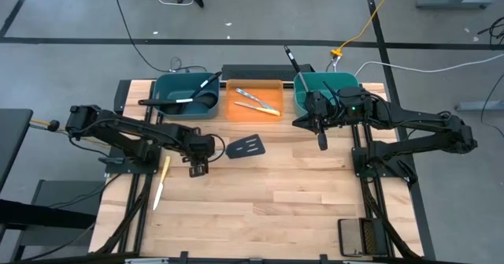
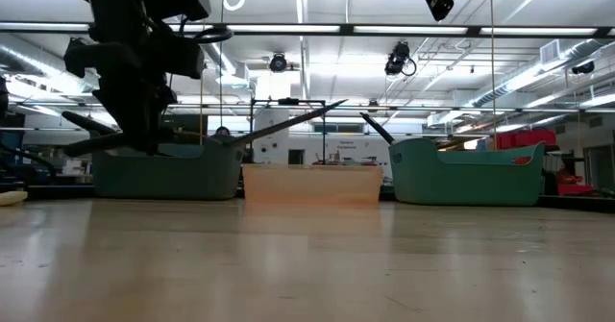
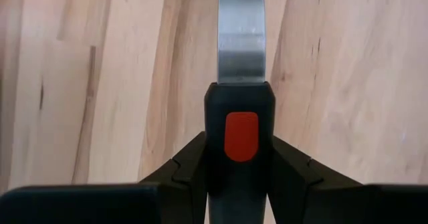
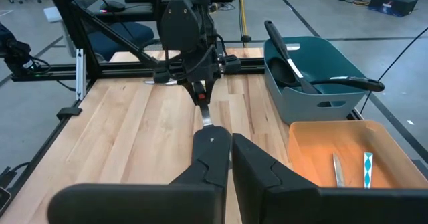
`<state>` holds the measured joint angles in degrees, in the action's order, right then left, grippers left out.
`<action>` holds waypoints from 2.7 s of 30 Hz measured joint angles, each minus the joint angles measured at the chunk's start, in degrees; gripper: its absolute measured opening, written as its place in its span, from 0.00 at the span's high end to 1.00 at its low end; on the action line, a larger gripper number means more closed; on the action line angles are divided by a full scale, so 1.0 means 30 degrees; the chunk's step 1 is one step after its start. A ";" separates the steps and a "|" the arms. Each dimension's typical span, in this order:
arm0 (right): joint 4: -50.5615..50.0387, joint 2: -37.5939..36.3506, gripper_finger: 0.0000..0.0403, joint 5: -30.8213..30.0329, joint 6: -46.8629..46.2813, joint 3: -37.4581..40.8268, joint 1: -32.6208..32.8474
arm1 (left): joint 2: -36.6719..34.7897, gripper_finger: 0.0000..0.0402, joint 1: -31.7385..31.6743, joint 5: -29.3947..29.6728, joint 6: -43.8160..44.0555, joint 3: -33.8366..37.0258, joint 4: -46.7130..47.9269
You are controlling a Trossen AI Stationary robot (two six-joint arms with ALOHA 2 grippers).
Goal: Pick & Place Kitchen Items
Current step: Put the black spatula into the green bin
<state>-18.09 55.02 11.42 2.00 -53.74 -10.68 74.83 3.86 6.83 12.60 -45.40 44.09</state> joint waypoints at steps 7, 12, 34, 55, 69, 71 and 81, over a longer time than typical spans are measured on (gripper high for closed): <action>0.0000 0.0000 0.93 0.0007 0.0000 -0.0001 0.0000 | 0.0000 0.71 0.0000 0.0015 0.0131 -0.0483 -0.0013; 0.0007 0.0000 0.93 0.0007 0.0000 -0.0006 0.0005 | 0.0000 0.71 0.0007 0.0030 0.0137 -0.1102 -0.0055; 0.1049 -0.2464 0.93 -0.0293 -0.0521 -0.0006 0.0000 | 0.0000 0.71 -0.0568 0.0525 0.0222 -0.2756 -0.0230; 0.0736 -0.3803 0.93 -0.3003 -0.0168 -0.0006 -0.0219 | -0.0007 0.71 -0.0699 -0.0072 0.1729 -0.2749 -0.3224; 0.0736 -0.3796 0.93 -0.3002 -0.0456 -0.0006 -0.0219 | -0.0007 0.71 -0.1648 -0.0741 0.2618 -0.2744 -0.7272; 0.0736 -0.3796 0.93 -0.3002 -0.0459 -0.0006 -0.0219 | -0.0007 0.71 -0.1801 -0.0841 0.2578 -0.2982 -0.7107; 0.0736 -0.3796 0.93 -0.2962 -0.0526 -0.0006 -0.0219 | -0.0007 0.71 -0.3062 -0.0809 0.0804 -0.5854 -0.6848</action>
<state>-15.88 43.64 2.53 0.42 -53.76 -11.33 74.81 -5.33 4.40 15.01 -62.96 23.54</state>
